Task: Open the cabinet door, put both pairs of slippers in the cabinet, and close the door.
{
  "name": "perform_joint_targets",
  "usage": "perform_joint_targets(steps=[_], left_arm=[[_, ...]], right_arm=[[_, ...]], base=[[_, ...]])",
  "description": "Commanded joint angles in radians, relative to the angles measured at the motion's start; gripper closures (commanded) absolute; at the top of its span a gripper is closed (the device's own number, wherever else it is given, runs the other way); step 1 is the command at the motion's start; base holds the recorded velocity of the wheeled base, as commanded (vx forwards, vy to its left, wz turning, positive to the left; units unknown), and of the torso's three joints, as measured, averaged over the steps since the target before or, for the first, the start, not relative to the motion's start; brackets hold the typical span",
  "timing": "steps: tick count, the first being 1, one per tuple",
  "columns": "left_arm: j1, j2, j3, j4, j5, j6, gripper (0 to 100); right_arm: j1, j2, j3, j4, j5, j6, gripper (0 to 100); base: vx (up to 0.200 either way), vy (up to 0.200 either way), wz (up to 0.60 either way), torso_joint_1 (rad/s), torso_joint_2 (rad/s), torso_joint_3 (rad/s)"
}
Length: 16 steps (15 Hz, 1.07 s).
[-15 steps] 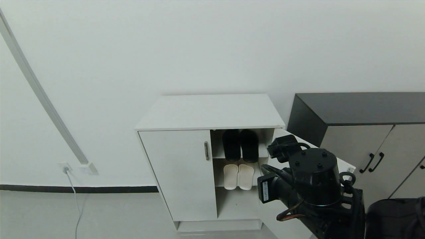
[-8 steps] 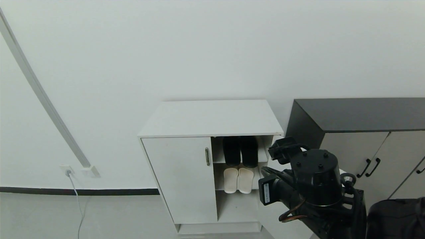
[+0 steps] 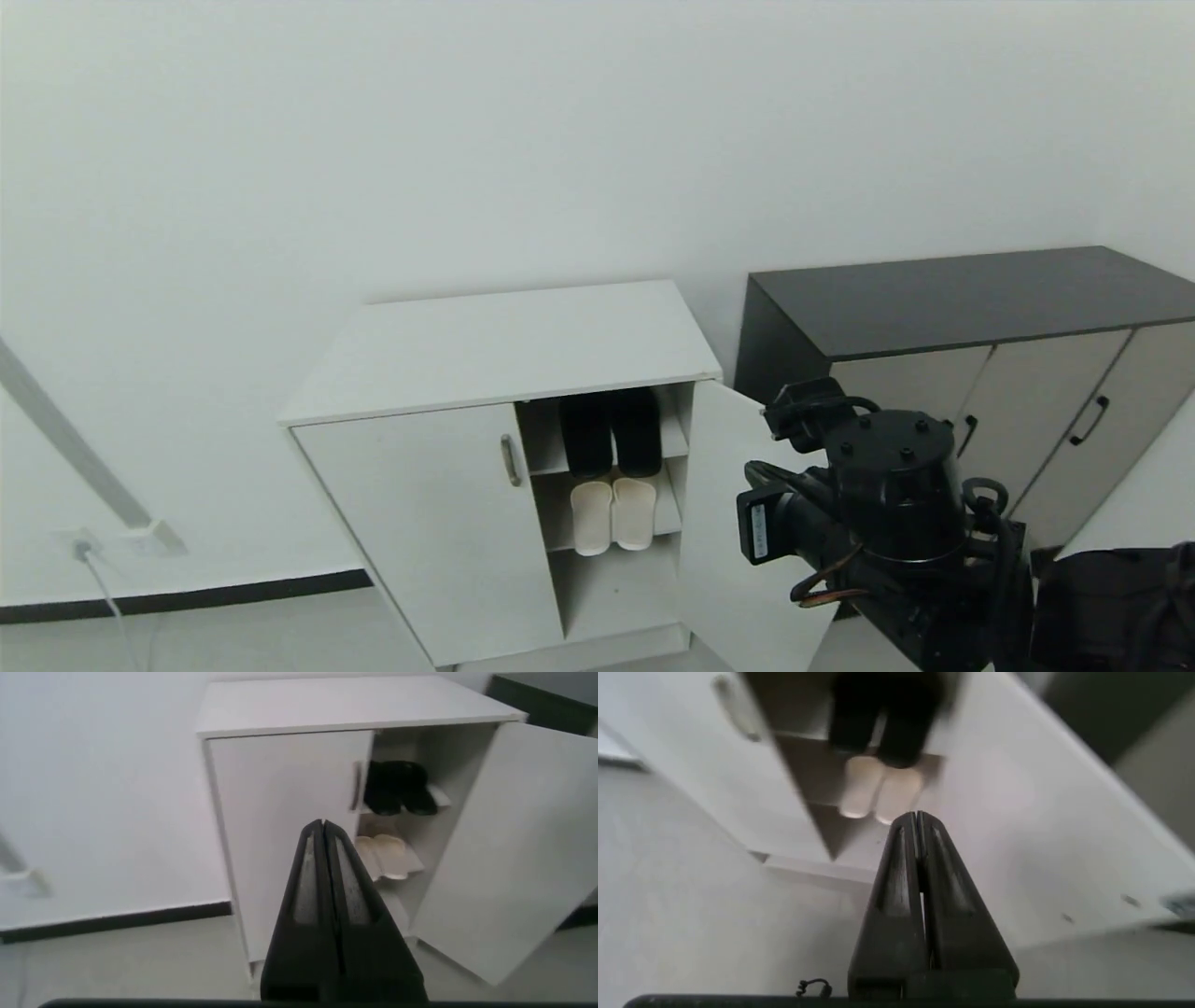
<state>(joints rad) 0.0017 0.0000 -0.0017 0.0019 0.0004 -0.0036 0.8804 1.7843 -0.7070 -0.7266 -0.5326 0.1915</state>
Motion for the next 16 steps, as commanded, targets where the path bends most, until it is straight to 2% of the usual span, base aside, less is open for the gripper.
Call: perform_joint_targets(steps=[1,6,10,13,14,16], left_arm=[[0.0,0.0,0.0,0.0,0.001,0.001,100],[0.0,0.0,0.0,0.0,0.0,-0.003,100],[0.0,0.0,0.0,0.0,0.0,-0.003,100],[0.0,0.0,0.0,0.0,0.001,-0.004,100],[0.0,0.0,0.0,0.0,0.001,-0.004,100],[0.0,0.0,0.0,0.0,0.001,-0.004,100]], right_arm=[[-0.003,-0.002,0.0,-0.002,0.0,-0.001,100],[-0.003,0.0,0.001,-0.016,0.0,-0.014,100],[-0.009,-0.002,0.003,-0.017,0.0,-0.014,100],[-0.028,0.006,0.006,-0.017,0.0,-0.015,100],[-0.035,0.014,0.004,-0.019,0.0,-0.018,100],[-0.109,0.053,-0.025,-0.036,0.02,-0.029,100]], base=[[0.0,0.0,0.0,0.0,0.0,0.0],[0.0,0.0,0.0,0.0,0.0,0.0],[-0.2,0.0,0.0,0.007,0.01,0.004],[0.0,0.0,0.0,0.0,0.0,0.0],[0.0,0.0,0.0,0.0,0.0,0.0],[0.0,0.0,0.0,0.0,0.0,0.0]])
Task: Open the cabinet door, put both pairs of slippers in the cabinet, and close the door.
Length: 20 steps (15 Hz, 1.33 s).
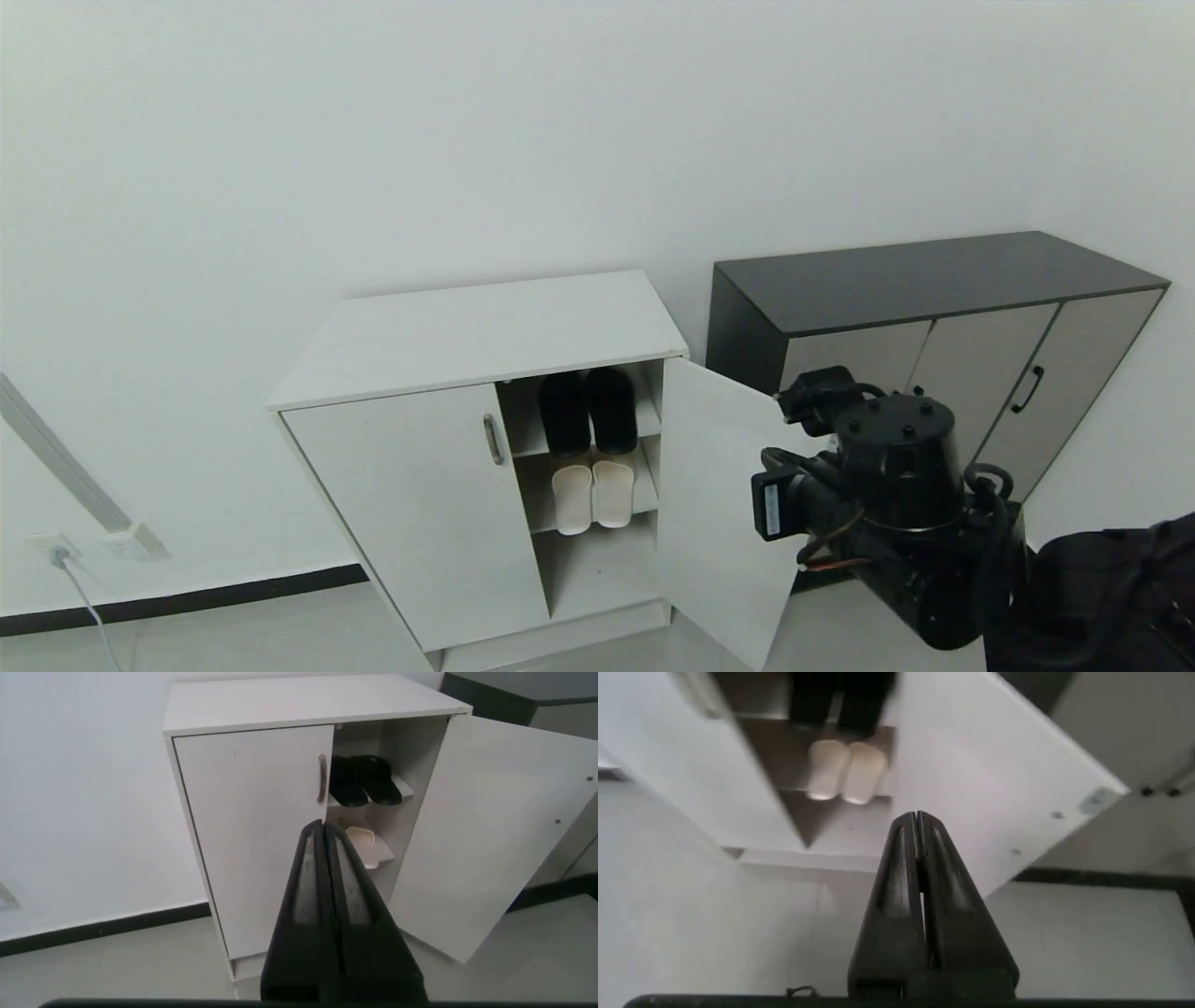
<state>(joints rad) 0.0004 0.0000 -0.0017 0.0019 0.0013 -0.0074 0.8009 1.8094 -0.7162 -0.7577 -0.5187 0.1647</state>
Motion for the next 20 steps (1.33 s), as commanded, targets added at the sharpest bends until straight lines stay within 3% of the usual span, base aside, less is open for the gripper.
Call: perform_joint_targets(steps=[1,5,8,20], left_arm=[[0.001,0.0,0.0,0.0,0.0,0.0,100],[0.001,0.0,0.0,0.0,0.0,0.0,100],[0.001,0.0,0.0,0.0,0.002,-0.002,100],[0.0,0.0,0.0,0.0,0.002,-0.002,100]], right_arm=[[-0.068,0.042,-0.042,-0.011,0.034,-0.004,100],[-0.219,0.11,-0.227,0.1,0.089,-0.025,100],[-0.282,0.168,-0.348,0.179,0.121,-0.022,100],[-0.387,0.308,-0.417,0.175,0.184,-0.011,100]], base=[[0.0,0.0,0.0,0.0,0.0,0.0],[0.0,0.0,0.0,0.0,0.0,0.0],[0.0,0.0,0.0,0.0,0.0,0.0],[0.0,0.0,0.0,0.0,0.0,0.0]])
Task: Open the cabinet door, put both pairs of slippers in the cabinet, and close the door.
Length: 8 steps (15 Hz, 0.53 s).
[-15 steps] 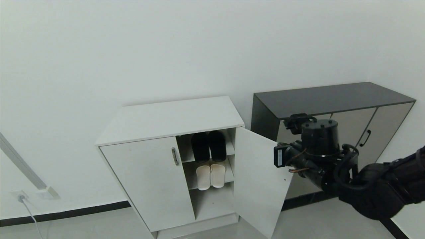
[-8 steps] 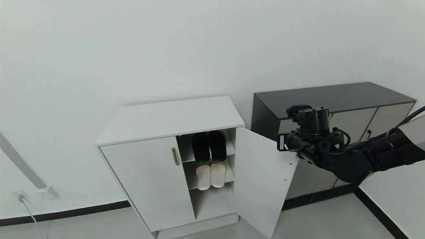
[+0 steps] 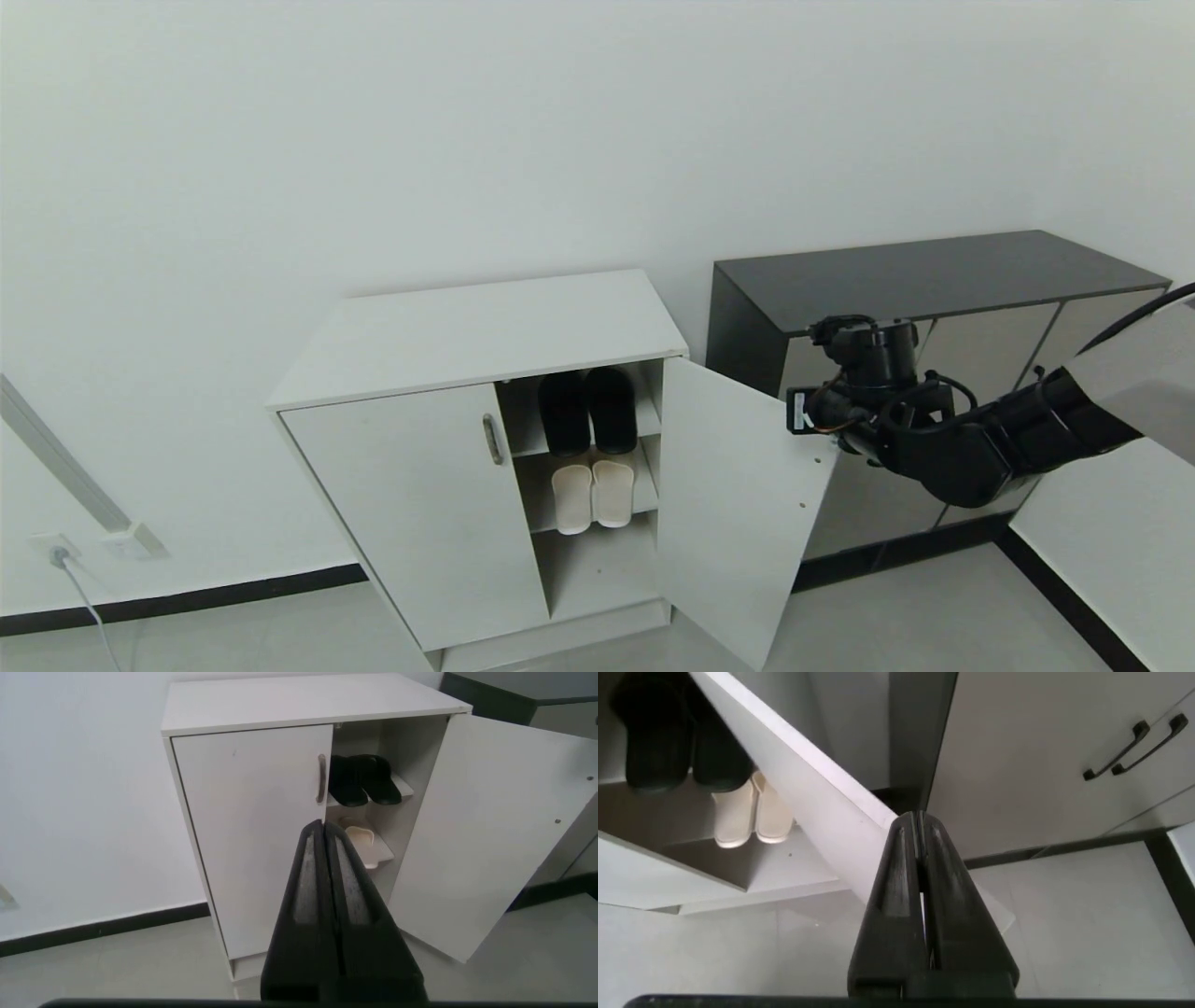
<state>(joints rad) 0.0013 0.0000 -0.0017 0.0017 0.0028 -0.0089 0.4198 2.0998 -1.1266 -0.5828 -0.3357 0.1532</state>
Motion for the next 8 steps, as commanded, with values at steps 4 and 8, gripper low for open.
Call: perform_joint_targets(steps=[4,8], left_arm=[[0.0,0.0,0.0,0.0,0.0,0.0,100],[0.0,0.0,0.0,0.0,0.0,0.0,100]], right_arm=[[-0.009,0.04,-0.027,0.0,0.0,0.0,100],[-0.009,0.055,-0.041,0.0,0.0,0.0,100]], base=[[0.0,0.0,0.0,0.0,0.0,0.0],[0.0,0.0,0.0,0.0,0.0,0.0]])
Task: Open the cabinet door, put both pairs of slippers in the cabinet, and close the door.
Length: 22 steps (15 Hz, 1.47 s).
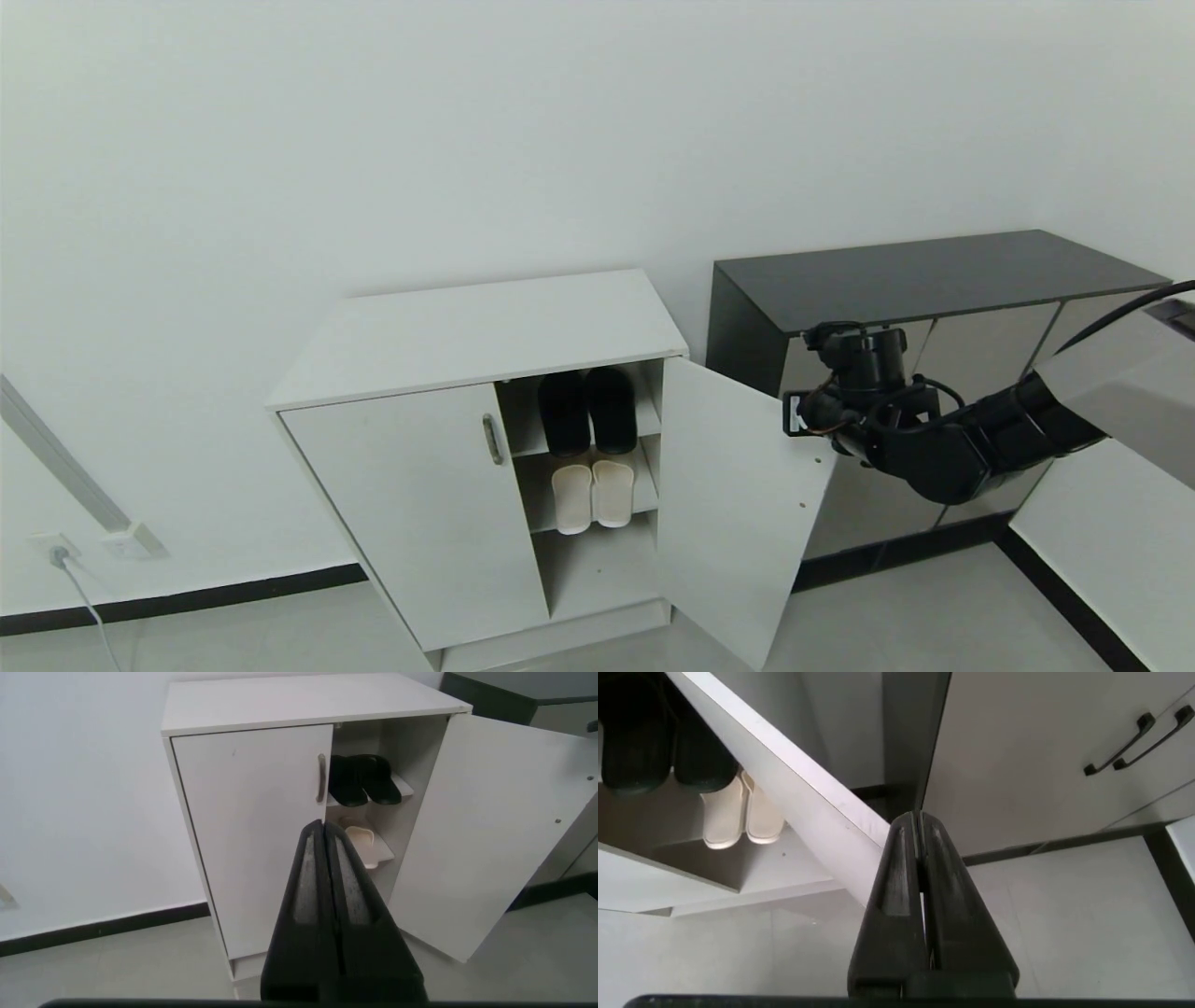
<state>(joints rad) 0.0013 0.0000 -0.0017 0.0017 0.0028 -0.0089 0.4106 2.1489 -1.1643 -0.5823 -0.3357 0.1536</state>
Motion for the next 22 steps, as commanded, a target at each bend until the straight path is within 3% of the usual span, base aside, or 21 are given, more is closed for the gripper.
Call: perform_joint_targets(steps=[1,8,14,22], left_arm=[[0.0,0.0,0.0,0.0,0.0,0.0,100],[0.0,0.0,0.0,0.0,0.0,0.0,100],[0.0,0.0,0.0,0.0,0.0,0.0,100],[0.0,0.002,0.002,0.0,0.0,-0.002,100]], right_arm=[[0.0,0.008,-0.002,-0.001,0.0,0.0,100],[0.017,0.005,0.014,0.002,0.0,0.001,100],[0.091,-0.038,0.066,-0.007,-0.005,0.007,100],[0.069,-0.032,0.089,-0.007,-0.005,0.007,100]], base=[[0.0,0.0,0.0,0.0,0.0,0.0],[0.0,0.0,0.0,0.0,0.0,0.0],[0.0,0.0,0.0,0.0,0.0,0.0],[0.0,0.0,0.0,0.0,0.0,0.0]])
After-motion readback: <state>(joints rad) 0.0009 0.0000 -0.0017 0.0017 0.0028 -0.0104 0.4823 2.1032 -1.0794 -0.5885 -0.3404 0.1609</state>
